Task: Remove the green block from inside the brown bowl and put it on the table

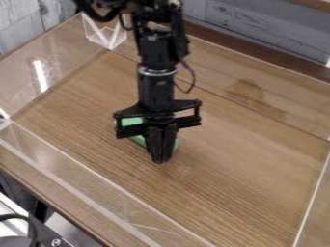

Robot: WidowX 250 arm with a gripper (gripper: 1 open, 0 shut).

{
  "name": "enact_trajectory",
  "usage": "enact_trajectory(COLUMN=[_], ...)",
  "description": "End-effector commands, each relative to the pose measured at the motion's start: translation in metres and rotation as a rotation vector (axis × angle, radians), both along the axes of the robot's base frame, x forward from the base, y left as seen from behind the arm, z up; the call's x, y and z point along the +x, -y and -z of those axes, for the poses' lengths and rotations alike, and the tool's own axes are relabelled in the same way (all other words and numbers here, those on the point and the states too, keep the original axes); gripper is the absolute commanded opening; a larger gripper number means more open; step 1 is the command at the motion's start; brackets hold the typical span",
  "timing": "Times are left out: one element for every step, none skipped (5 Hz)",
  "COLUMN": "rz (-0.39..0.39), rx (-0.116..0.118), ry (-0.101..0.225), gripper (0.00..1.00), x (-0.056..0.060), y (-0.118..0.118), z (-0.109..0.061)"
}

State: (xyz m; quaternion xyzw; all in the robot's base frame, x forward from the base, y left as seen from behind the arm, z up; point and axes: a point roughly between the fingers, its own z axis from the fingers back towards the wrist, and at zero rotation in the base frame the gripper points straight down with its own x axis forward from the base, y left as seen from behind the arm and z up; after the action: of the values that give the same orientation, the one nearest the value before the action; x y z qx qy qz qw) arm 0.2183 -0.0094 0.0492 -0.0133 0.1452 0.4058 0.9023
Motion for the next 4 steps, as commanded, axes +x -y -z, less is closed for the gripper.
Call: enact_trajectory(rz=[0.257,0.444,0.55,0.603], rx=[-0.016,-0.028,-0.038,-0.05], ry=[0.059,0.086,0.112,0.135], gripper=[0.0,0.0,0.0,0.0], x=[0.007,0.006,0.005,0.004], y=[0.006,0.013,0.023,0.029], z=[-0.026,-0.034,-0.038,-0.04])
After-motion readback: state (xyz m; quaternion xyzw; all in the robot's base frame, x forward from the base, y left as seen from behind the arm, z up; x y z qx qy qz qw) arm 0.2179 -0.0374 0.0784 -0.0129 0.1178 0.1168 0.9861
